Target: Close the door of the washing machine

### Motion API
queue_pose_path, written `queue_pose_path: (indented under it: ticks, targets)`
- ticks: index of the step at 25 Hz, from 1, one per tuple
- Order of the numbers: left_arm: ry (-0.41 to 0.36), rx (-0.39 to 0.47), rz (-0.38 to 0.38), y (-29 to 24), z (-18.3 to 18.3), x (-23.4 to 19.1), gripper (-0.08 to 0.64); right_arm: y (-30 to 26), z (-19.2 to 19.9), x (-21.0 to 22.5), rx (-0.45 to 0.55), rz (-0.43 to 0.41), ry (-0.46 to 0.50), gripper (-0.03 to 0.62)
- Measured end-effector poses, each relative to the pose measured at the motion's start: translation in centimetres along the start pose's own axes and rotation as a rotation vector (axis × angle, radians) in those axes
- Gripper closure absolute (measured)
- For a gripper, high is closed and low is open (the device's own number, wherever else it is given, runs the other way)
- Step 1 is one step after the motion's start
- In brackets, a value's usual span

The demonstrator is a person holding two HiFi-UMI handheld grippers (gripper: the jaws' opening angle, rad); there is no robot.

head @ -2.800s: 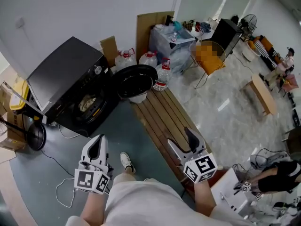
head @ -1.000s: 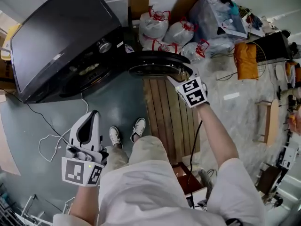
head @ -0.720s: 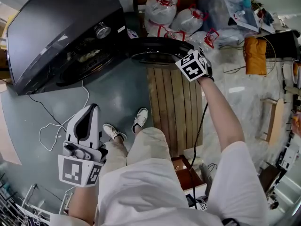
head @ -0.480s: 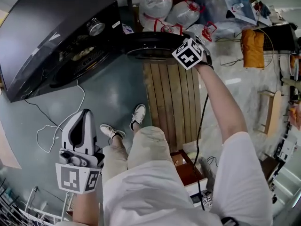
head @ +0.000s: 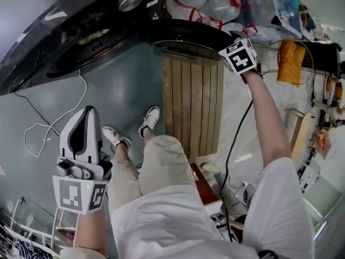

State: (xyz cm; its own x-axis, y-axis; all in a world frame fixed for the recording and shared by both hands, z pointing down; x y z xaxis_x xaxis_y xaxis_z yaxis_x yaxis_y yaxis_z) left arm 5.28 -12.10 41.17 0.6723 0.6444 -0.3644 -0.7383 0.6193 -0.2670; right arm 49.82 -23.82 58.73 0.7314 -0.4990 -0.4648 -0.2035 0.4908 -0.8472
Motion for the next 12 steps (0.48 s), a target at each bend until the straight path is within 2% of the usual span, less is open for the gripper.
queue_pose_path:
  ticks: [5, 12]
  targets:
    - [0.034, 0.022, -0.004, 2.1, 1.7, -2.3, 0.555, 0.9, 0.7, -1.4, -0.046, 0.023, -0.056, 0.262]
    - [0.024, 0.036, -0.023, 6.6, 2.9, -5.0, 0.555, 2.5, 1.6, -4.0, -0.065, 0.059, -0.147, 0.262]
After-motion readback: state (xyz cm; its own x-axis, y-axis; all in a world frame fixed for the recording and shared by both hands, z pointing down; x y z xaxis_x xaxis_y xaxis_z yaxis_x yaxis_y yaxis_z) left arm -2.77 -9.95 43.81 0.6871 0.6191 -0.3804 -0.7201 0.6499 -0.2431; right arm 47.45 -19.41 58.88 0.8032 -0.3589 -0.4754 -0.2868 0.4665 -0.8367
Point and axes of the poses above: the fingertips, and each gripper's own axes: y backward along the fingers, x to its right, z out of its underside, the point moved 6 cm from there along y, backward along the fingers, and after that the axes turned 11 degrees about z, right-handed, at the moved point
